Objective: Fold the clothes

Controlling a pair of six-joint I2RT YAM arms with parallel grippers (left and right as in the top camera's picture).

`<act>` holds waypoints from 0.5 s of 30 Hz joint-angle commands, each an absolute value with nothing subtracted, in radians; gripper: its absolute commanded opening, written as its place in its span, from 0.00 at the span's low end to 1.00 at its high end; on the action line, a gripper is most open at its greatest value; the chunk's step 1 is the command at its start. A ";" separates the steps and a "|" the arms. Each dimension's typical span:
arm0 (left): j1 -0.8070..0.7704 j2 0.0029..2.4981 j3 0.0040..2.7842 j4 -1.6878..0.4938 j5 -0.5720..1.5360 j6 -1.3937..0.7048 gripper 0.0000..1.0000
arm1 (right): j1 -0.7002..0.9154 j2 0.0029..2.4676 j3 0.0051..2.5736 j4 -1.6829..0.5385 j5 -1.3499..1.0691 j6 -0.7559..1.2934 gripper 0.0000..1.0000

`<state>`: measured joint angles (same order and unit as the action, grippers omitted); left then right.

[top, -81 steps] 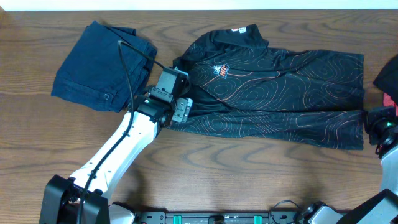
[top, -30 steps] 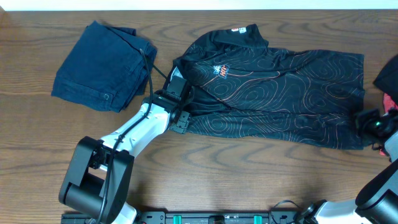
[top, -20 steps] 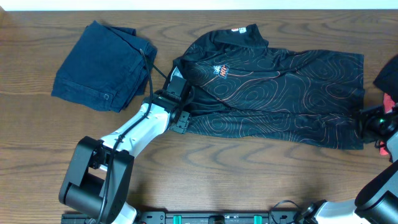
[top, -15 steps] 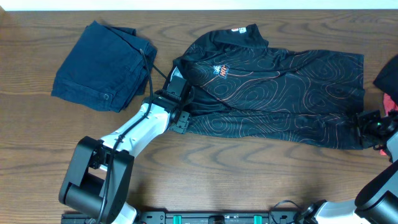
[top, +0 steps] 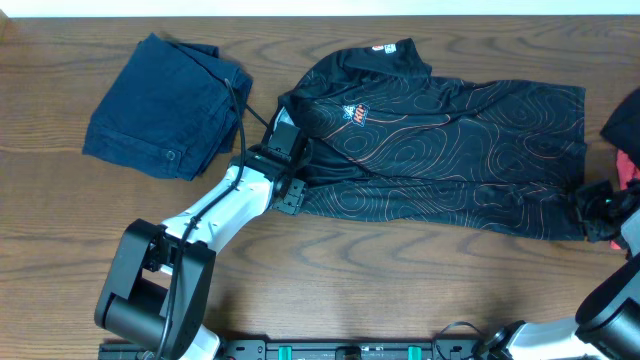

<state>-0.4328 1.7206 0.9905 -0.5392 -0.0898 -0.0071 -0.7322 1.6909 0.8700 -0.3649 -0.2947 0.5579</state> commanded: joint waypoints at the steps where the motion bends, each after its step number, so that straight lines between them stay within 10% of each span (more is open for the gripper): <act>1: -0.426 1.724 0.985 -0.542 -0.109 -0.023 0.72 | -0.732 1.723 0.877 -0.358 -0.281 0.545 0.34; 5: -0.426 1.724 0.985 -0.542 -0.109 -0.023 0.72 | -0.732 1.742 0.877 -0.320 -0.292 0.545 0.01; 15: -0.426 1.724 0.985 -0.545 -0.109 -0.023 0.72 | -0.733 1.720 1.005 -0.419 -0.479 0.620 0.01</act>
<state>-0.4328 1.7206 0.9905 -0.5426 -0.0898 -0.0071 -0.7322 1.7309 0.9524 -0.4194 -0.4294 0.5915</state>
